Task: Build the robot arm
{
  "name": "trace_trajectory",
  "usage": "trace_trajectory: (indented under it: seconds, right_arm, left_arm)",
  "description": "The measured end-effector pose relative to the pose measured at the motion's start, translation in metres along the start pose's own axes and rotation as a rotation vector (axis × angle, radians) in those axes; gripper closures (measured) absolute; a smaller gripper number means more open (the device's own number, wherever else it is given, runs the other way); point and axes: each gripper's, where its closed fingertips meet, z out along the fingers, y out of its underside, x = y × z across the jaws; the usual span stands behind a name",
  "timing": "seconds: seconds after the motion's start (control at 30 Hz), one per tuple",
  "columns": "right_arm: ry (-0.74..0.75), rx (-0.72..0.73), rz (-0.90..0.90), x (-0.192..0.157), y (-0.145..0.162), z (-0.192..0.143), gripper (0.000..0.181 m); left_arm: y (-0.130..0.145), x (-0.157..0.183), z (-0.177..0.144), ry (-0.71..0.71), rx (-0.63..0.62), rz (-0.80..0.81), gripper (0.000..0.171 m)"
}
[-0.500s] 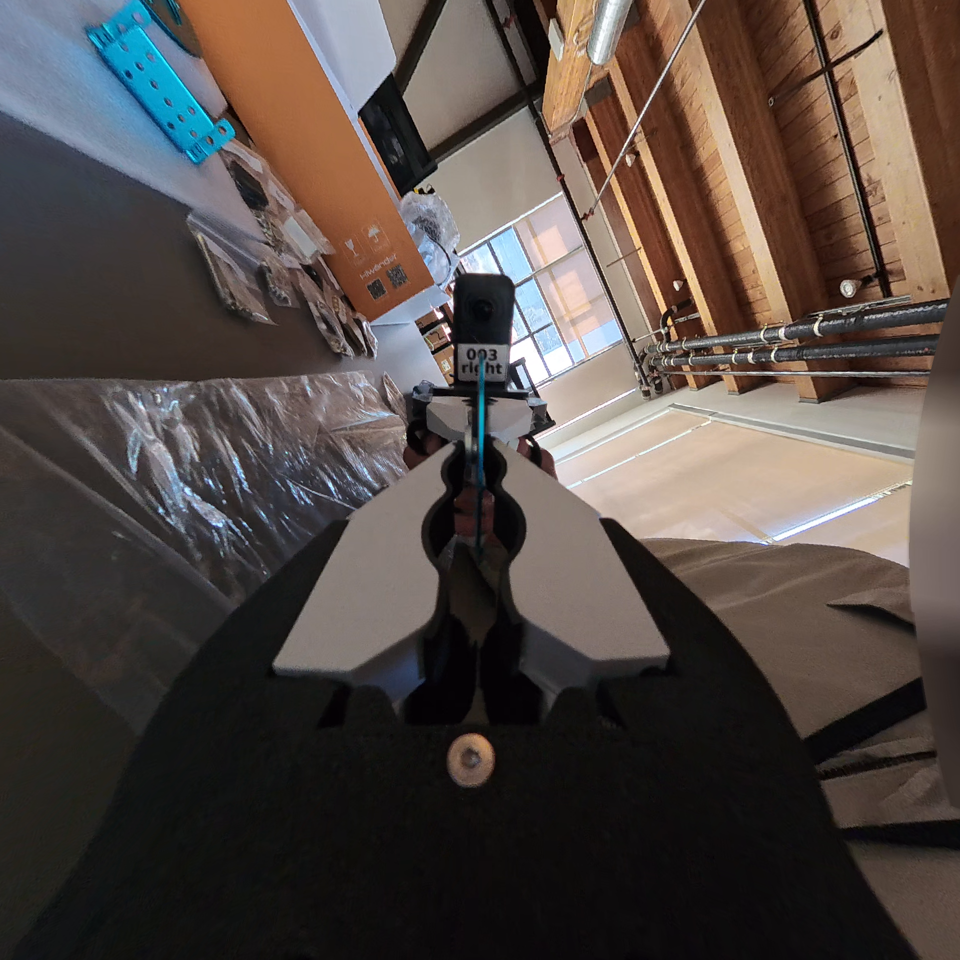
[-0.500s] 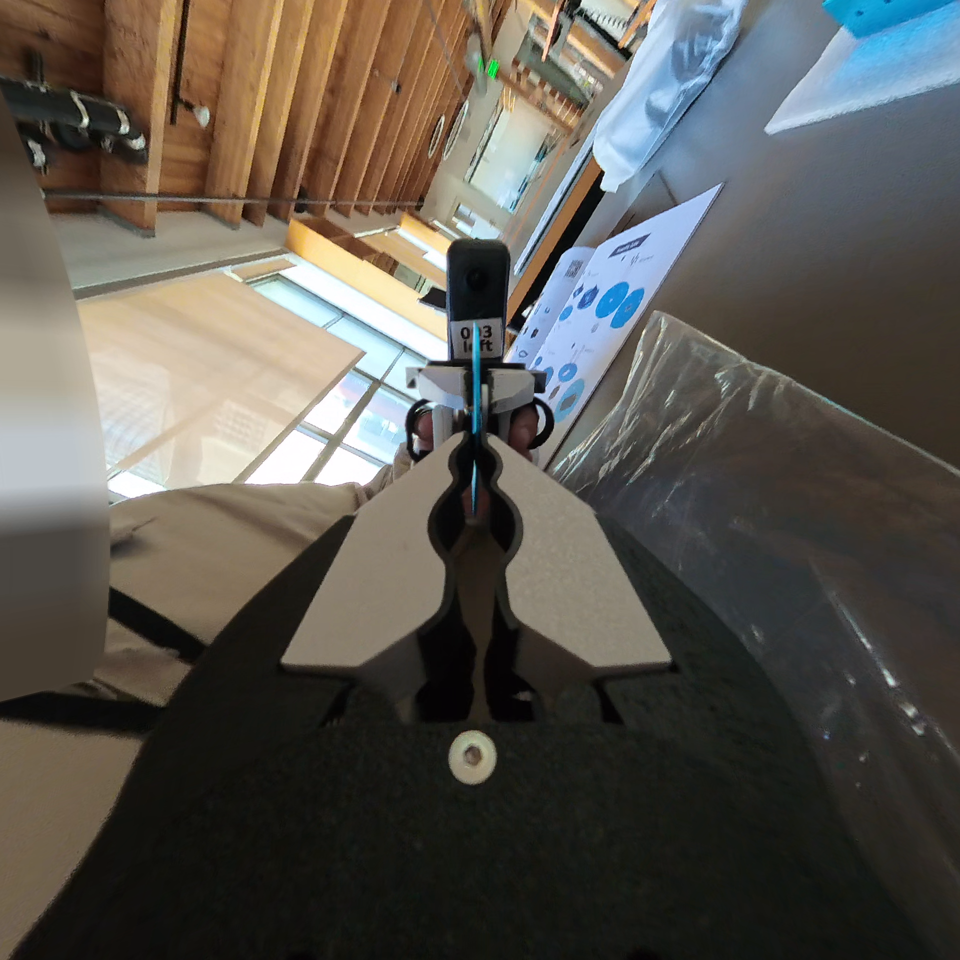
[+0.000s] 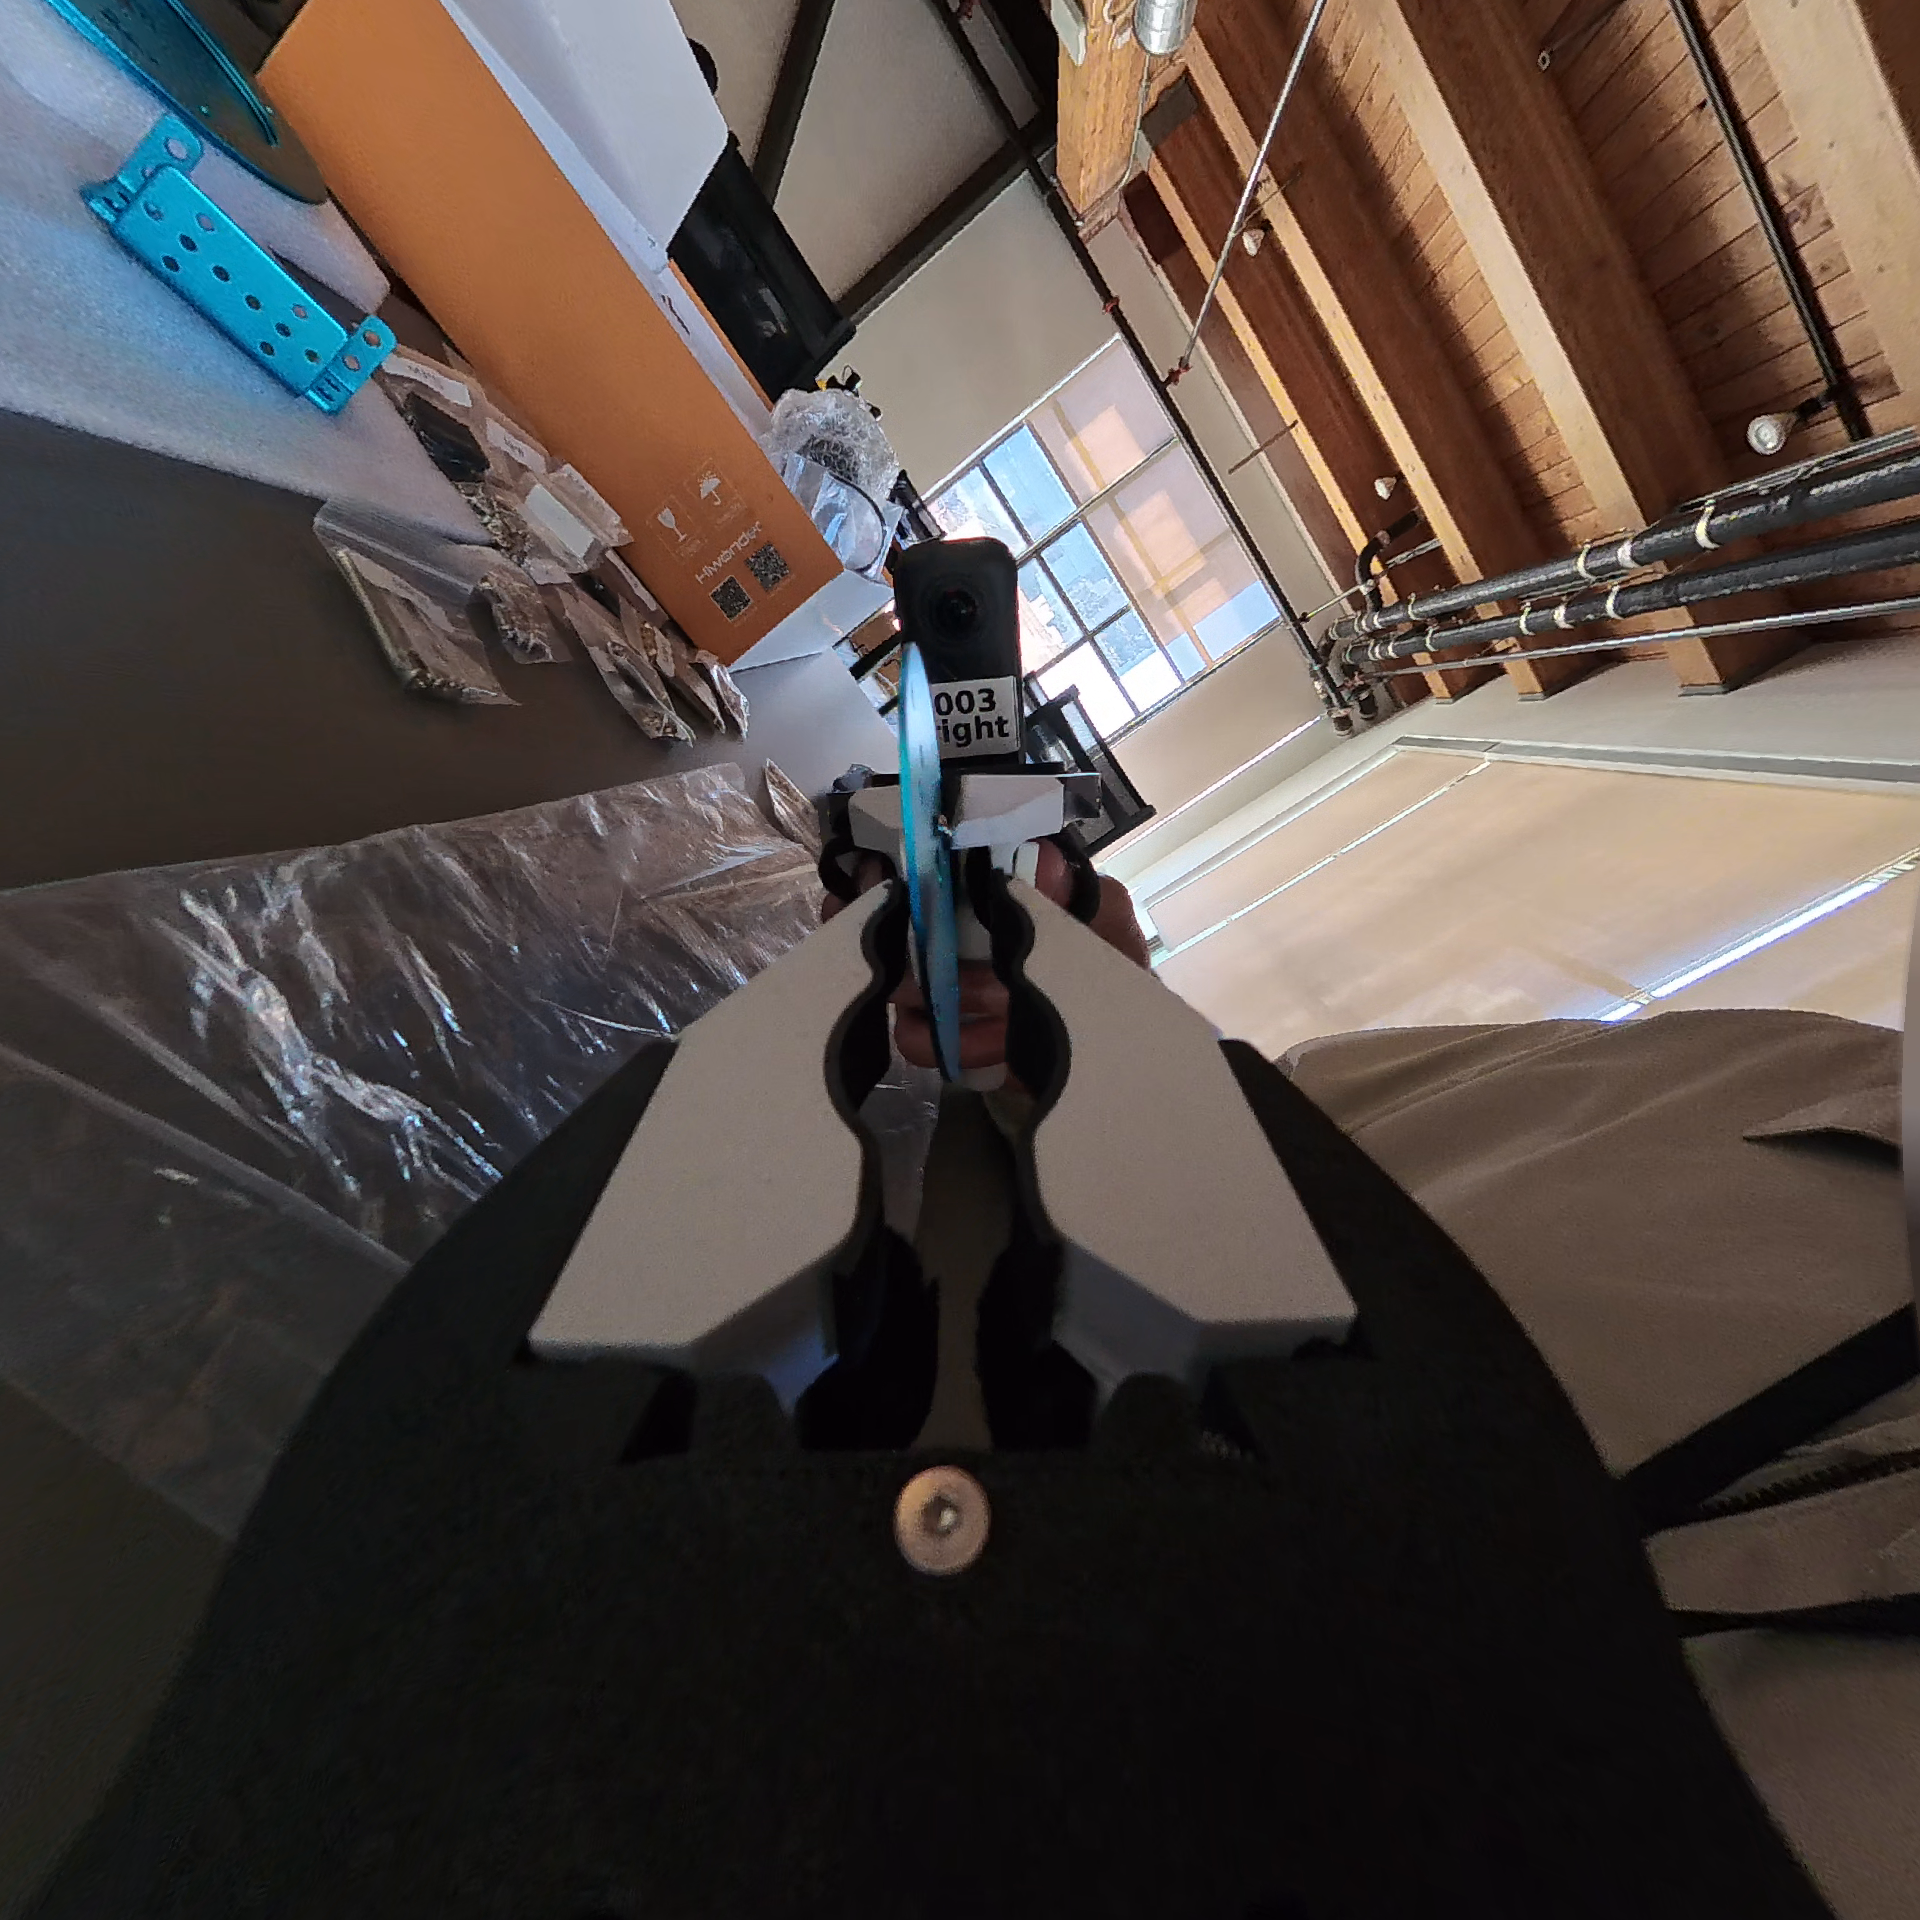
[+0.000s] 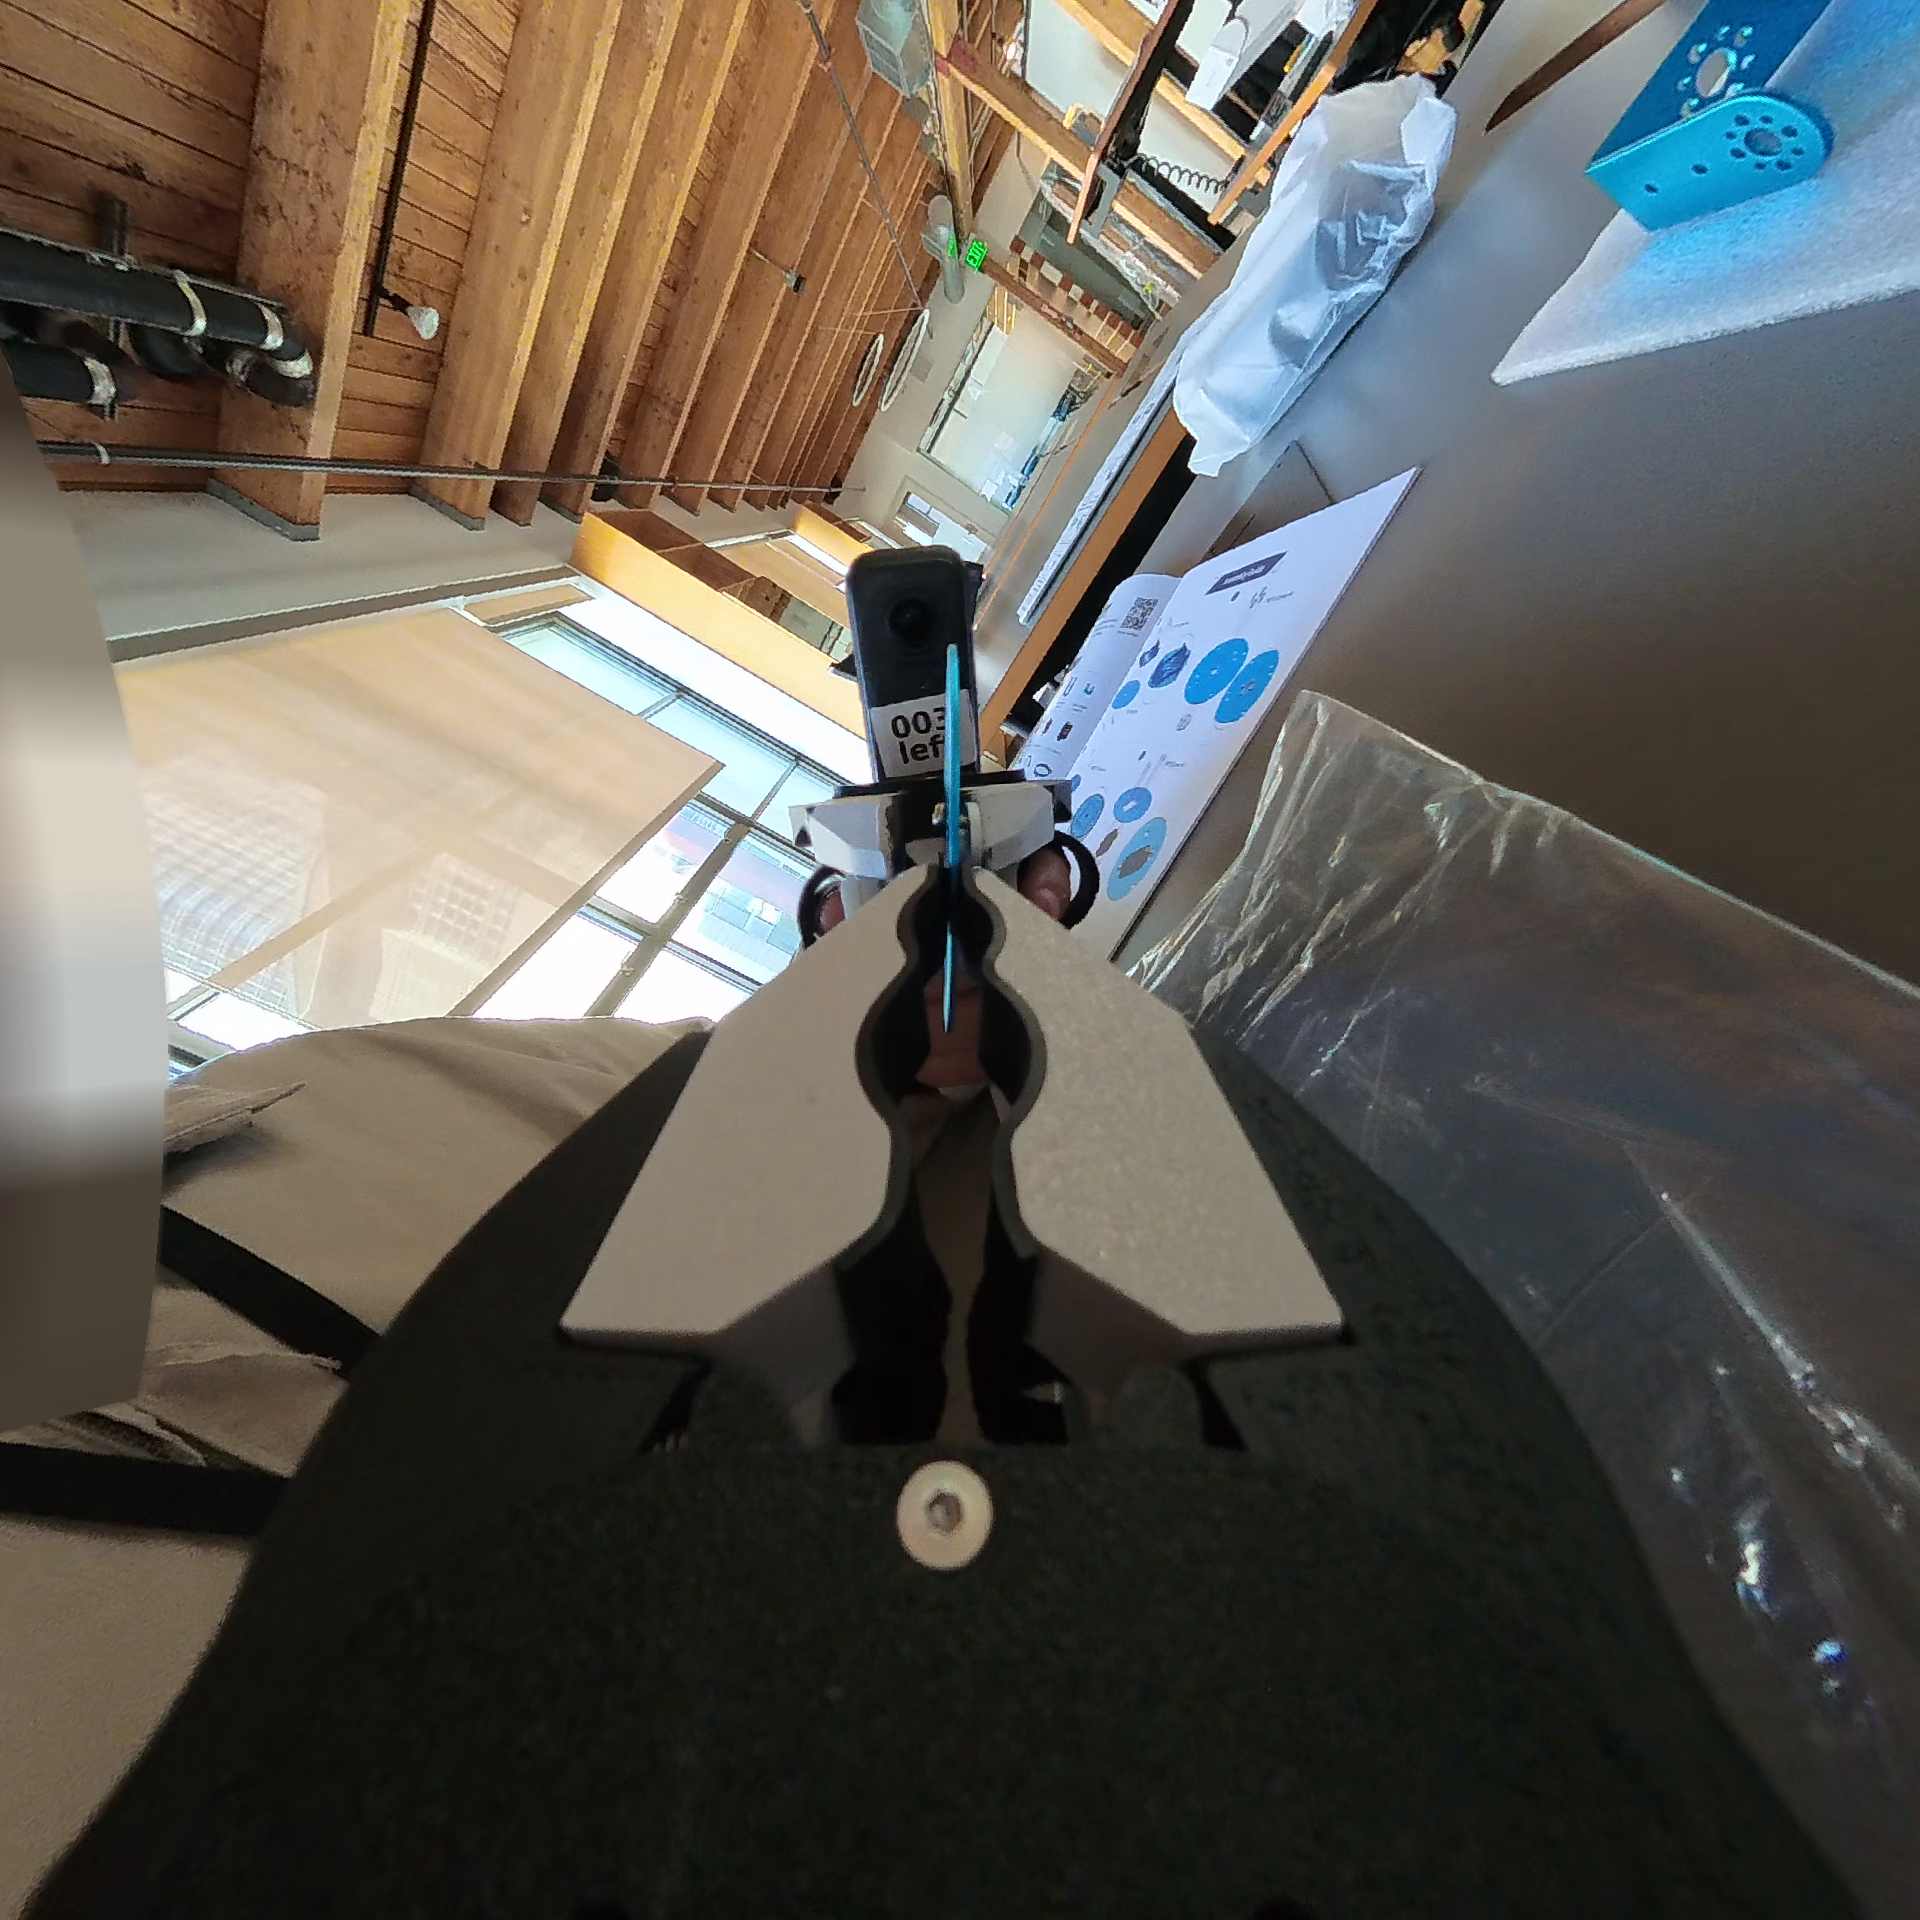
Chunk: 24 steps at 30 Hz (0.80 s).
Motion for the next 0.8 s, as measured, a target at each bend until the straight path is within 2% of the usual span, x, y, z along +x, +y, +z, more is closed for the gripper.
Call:
trace_trajectory:
  seconds: [0.27,0.53,0.8]
  right_arm:
    - [-0.015,0.014,0.024,0.0012,0.0000,0.0004,0.181]
    - [-0.031,0.011,0.013,-0.0016,0.0009,0.0024,0.181]
    - [-0.023,-0.006,-0.023,-0.0053,0.0023,0.0035,0.181]
  left_arm:
    - [0.0020,-0.0051,0.0022,-0.023,0.007,-0.007,0.166]
    - [0.0012,-0.0022,-0.0003,0.022,0.013,-0.052,0.167]
    - [-0.0015,0.0015,-0.0021,0.038,0.028,-0.030,0.167]
